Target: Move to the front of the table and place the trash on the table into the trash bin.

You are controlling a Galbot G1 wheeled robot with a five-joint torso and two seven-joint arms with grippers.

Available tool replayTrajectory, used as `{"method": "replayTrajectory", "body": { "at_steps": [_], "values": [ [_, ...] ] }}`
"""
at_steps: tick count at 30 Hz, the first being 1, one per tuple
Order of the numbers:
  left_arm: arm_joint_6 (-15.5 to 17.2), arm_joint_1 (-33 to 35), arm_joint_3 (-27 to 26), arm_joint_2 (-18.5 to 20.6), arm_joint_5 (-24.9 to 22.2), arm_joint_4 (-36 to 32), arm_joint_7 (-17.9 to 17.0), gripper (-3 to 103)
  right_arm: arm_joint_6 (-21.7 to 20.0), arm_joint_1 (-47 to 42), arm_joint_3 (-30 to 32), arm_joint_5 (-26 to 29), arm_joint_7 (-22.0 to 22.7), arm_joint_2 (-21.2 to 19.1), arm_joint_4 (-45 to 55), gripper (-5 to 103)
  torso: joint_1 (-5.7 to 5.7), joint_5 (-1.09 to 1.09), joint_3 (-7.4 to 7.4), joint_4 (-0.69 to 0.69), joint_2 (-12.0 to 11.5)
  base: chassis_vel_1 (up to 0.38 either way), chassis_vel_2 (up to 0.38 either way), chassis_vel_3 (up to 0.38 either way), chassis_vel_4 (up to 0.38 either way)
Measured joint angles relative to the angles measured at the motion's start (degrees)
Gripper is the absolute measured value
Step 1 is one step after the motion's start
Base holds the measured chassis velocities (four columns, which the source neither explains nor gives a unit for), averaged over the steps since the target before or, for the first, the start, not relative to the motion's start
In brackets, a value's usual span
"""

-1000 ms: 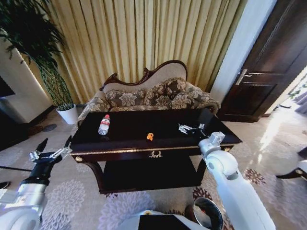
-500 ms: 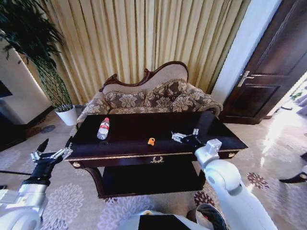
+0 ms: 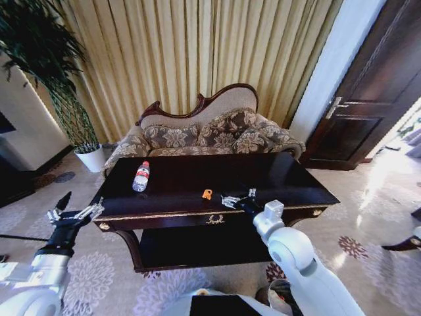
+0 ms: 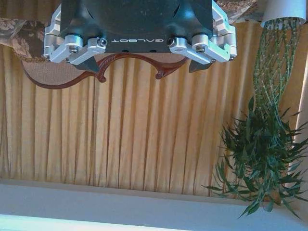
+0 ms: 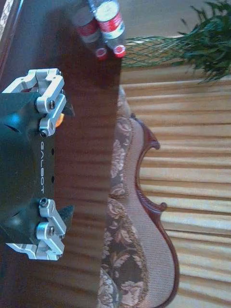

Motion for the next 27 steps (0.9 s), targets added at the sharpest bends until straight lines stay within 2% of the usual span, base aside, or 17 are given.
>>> {"method": "replayTrajectory", "body": {
  "at_steps": [7,15,27],
  "values": [
    [0.00,0.50,0.13,-0.93,0.84,-0.78,0.10,100,-0.79,2.79,-2.72,0.27,0.00,-1.73,-2.64,100,0.00,-0.01,0.00,0.00,0.00,0.000,0.000,0.000,0.000],
    [0.03,1.08,-0.55,-2.24,1.02,-1.51,0.11,100,-0.79,7.97,-7.96,3.55,0.00,-7.37,-4.04,100,0.00,-0.01,0.00,0.00,0.00,0.000,0.000,0.000,0.000],
    [0.06,1.20,-0.56,-3.18,1.74,-2.29,0.20,100,-1.87,17.70,-14.94,8.58,0.00,-7.93,-9.33,100,0.00,-0.01,0.00,0.01,0.00,0.000,0.000,0.000,0.000]
  ]
}}
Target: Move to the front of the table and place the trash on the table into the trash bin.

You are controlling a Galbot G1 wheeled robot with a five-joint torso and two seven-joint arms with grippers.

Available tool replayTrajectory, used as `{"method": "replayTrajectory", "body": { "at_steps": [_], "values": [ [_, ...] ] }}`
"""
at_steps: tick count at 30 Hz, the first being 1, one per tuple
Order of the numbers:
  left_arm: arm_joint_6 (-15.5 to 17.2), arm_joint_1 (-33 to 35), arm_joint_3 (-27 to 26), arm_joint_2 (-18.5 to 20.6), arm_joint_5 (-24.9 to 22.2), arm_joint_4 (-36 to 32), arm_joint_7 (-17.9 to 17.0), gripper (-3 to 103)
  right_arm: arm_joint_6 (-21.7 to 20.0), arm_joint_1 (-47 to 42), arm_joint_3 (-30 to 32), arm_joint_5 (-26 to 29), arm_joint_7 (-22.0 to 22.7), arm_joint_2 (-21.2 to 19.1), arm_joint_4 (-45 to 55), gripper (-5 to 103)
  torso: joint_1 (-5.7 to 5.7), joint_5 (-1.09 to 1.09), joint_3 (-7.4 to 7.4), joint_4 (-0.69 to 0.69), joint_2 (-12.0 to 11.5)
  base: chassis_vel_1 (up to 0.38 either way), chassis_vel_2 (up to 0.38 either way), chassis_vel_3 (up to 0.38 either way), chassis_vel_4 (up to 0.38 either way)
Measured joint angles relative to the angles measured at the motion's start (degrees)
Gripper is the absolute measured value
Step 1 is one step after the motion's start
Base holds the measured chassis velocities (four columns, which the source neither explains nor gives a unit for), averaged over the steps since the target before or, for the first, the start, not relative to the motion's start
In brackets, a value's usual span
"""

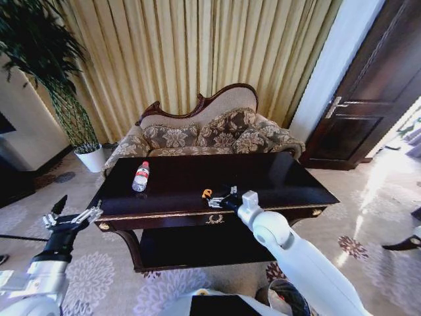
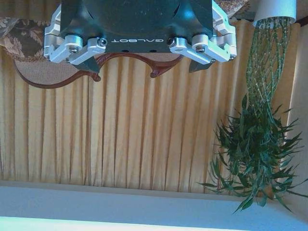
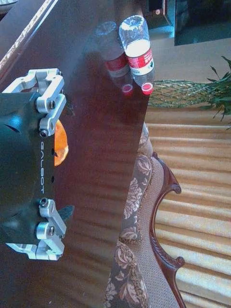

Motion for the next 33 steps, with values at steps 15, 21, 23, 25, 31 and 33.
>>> {"method": "replayTrajectory", "body": {
  "at_steps": [15,21,23,25,31,33],
  "values": [
    [0.04,0.10,0.05,-0.68,0.12,-0.13,-0.02,100,-0.29,-0.18,-1.53,-0.97,0.00,0.02,-1.45,100,0.00,0.00,0.00,-0.01,0.00,0.000,0.000,0.000,0.000],
    [-0.06,0.37,-0.26,-0.90,0.12,-0.23,0.01,100,-0.28,0.00,-2.03,-1.22,0.00,0.32,-2.20,100,0.00,0.00,0.00,-0.01,0.00,0.000,0.000,0.000,0.000],
    [-0.12,0.46,-0.35,-0.89,0.10,-0.32,0.01,100,-0.19,-0.24,-2.13,-1.74,0.00,0.55,-2.68,100,0.00,0.00,0.00,-0.01,0.00,0.000,0.000,0.000,0.000],
    [-0.15,0.47,-0.34,-0.84,0.09,-0.34,0.01,100,-0.07,-0.57,-2.13,-2.04,0.00,0.62,-2.91,101,0.00,0.00,0.00,-0.01,0.00,0.000,0.000,0.000,0.000],
    [-0.17,0.47,-0.20,-0.79,0.09,-0.37,0.03,100,0.21,-0.77,-1.86,-2.28,0.00,0.82,-3.24,80,0.00,0.00,0.00,-0.01,0.00,0.000,0.000,0.000,0.000],
    [-0.18,0.47,-0.20,-0.77,0.09,-0.38,0.02,100,0.25,-0.78,-1.81,-2.30,0.00,0.86,-3.27,80,0.00,0.00,0.00,-0.01,0.00,0.000,0.000,0.000,0.000]
  ]
}}
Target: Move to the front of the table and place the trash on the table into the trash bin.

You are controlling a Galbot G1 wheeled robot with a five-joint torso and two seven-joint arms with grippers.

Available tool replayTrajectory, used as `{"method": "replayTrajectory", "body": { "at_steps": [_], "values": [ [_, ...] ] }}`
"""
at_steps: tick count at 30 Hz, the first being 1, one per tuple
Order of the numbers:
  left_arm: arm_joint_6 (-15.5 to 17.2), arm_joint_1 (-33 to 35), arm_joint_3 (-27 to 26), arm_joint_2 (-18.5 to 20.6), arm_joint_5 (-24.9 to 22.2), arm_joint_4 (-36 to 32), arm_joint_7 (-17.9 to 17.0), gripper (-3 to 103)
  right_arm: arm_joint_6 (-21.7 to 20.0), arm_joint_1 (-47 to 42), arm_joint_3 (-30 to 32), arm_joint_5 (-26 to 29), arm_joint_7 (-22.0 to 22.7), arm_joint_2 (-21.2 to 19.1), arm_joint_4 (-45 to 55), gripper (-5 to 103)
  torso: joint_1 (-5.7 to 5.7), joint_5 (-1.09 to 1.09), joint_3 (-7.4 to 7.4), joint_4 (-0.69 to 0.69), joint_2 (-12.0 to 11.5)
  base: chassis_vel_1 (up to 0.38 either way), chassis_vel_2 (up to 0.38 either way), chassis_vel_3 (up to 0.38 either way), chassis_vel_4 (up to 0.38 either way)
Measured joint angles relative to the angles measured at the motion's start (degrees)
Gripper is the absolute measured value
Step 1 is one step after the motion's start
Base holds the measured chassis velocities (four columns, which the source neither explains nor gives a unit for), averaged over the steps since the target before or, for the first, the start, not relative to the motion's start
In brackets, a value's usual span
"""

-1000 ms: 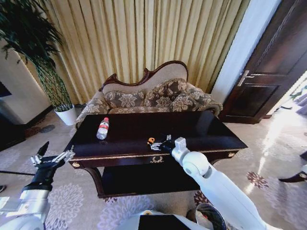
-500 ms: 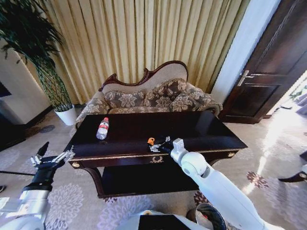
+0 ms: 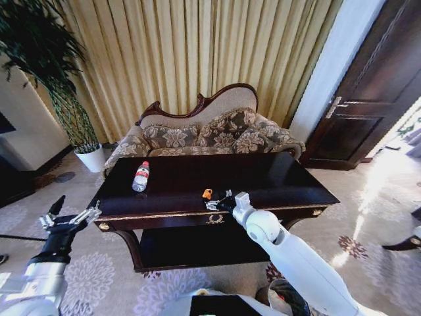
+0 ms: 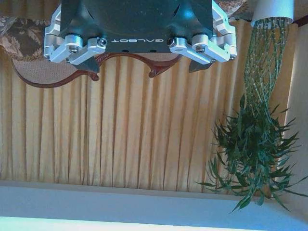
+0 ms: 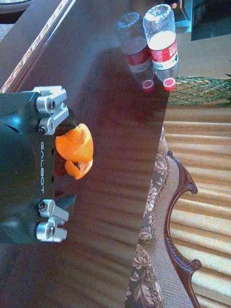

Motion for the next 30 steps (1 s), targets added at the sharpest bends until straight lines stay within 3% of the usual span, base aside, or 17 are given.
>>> {"method": "replayTrajectory", "body": {
  "at_steps": [1,4,7,9,10,11,19,23,30],
  "values": [
    [0.00,-0.01,0.00,0.04,0.00,0.00,0.01,100,0.10,-0.03,0.08,-0.02,0.00,0.04,-0.04,70,0.00,0.00,0.00,0.00,0.00,0.000,0.000,0.000,0.000],
    [-0.01,-0.02,0.02,0.05,-0.01,0.00,0.00,100,0.57,-0.11,0.12,-0.03,0.00,0.09,-0.11,65,0.00,0.00,0.00,0.00,0.00,0.000,0.000,0.000,0.000],
    [-0.04,-0.03,0.09,0.06,0.00,0.06,0.05,100,1.08,-0.26,0.20,-0.11,0.00,0.21,-0.20,48,0.00,0.00,0.00,0.00,0.00,0.000,0.000,0.000,0.000],
    [-0.05,-0.04,0.10,0.05,-0.01,0.11,0.08,100,1.12,-0.31,0.28,-0.11,0.00,0.24,-0.20,48,0.00,0.00,0.00,0.00,0.00,0.000,0.000,0.000,0.000],
    [-0.06,-0.05,0.15,0.03,0.00,0.19,0.13,100,1.15,-0.47,0.43,-0.11,0.00,0.33,-0.20,37,0.00,0.00,0.00,0.00,0.00,0.000,0.000,0.000,0.000],
    [-0.06,-0.05,0.15,0.03,0.00,0.19,0.13,100,1.15,-0.47,0.43,-0.11,0.00,0.33,-0.20,37,0.00,0.00,0.00,0.00,0.00,0.000,0.000,0.000,0.000],
    [-0.15,-0.33,0.42,-0.12,0.10,0.83,0.52,100,1.27,-1.26,1.47,0.19,0.00,1.01,-0.17,8,0.00,0.00,0.00,0.00,0.00,0.000,0.000,0.000,0.000],
    [-0.30,-0.37,0.43,-0.13,0.11,1.01,0.62,100,1.57,-1.40,2.44,1.07,0.00,1.55,0.20,7,0.00,0.00,0.00,0.00,0.00,0.000,0.000,0.000,0.000],
    [-1.34,-0.34,0.40,-0.17,0.12,1.64,1.09,100,3.74,0.89,10.08,7.25,0.00,3.50,0.29,7,0.00,0.00,0.00,0.00,0.00,0.000,0.000,0.000,0.000]
  ]
}}
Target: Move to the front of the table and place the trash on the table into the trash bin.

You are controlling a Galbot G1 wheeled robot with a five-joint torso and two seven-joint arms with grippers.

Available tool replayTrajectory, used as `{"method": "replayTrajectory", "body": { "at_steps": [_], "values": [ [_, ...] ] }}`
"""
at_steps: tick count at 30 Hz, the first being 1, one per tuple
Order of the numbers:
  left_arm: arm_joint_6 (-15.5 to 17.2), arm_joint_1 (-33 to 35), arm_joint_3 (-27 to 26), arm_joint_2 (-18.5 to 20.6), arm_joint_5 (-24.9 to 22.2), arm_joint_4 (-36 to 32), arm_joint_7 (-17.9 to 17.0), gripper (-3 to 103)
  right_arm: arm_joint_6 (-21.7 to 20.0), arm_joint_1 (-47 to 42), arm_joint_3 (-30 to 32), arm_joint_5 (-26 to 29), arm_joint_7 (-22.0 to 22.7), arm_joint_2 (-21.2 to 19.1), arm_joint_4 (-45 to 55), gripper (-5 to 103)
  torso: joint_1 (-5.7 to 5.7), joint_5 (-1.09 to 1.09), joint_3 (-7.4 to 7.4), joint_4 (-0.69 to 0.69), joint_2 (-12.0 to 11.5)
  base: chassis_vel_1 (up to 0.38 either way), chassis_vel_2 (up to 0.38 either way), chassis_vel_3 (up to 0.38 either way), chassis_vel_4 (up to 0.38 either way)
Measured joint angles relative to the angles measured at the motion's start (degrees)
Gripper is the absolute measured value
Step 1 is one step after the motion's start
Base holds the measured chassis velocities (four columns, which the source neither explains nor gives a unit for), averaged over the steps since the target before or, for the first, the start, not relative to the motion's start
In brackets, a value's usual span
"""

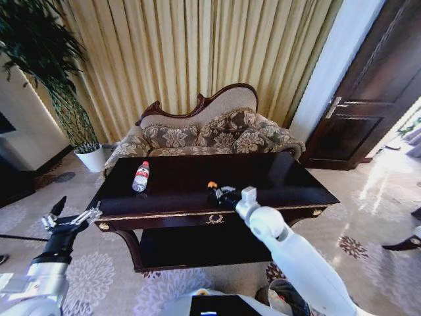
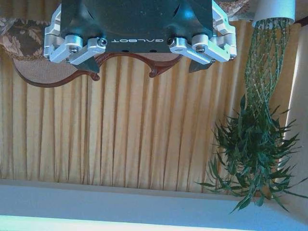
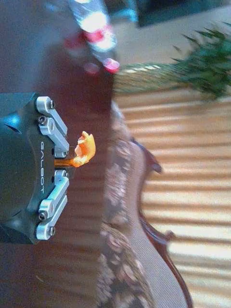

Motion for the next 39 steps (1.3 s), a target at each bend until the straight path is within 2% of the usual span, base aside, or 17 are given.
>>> {"method": "replayTrajectory", "body": {
  "at_steps": [9,14,16,28,39],
  "values": [
    [-0.26,-0.53,-0.01,-0.07,-0.16,0.74,-0.05,100,3.17,4.22,9.03,-0.30,0.01,0.44,-3.67,7,0.00,0.00,0.00,-0.01,0.00,0.000,0.000,0.000,0.000],
    [-0.47,-0.57,-0.02,-0.14,-0.31,0.80,-0.07,100,3.20,4.31,14.30,-3.13,0.01,0.81,-5.34,7,0.00,0.00,0.00,-0.01,0.00,0.000,0.000,0.000,0.000],
    [-0.70,-0.47,-0.13,-0.03,-0.49,0.85,0.05,100,3.20,2.74,18.28,-5.52,0.01,0.51,-6.41,7,0.00,0.01,0.00,-0.01,0.00,0.000,0.000,0.000,0.000],
    [-1.51,0.22,-0.43,0.02,-0.72,0.81,0.47,100,2.83,-0.01,21.13,-5.30,0.01,0.25,-4.35,7,0.00,0.00,0.00,-0.01,0.00,0.000,0.000,0.000,0.000],
    [-1.87,0.78,-0.97,0.04,-1.43,0.57,1.13,100,2.81,-1.91,23.09,-5.10,0.01,0.42,-3.53,7,0.01,0.01,0.01,-0.01,-0.01,0.114,-0.106,-0.104,0.106]
  ]
}}
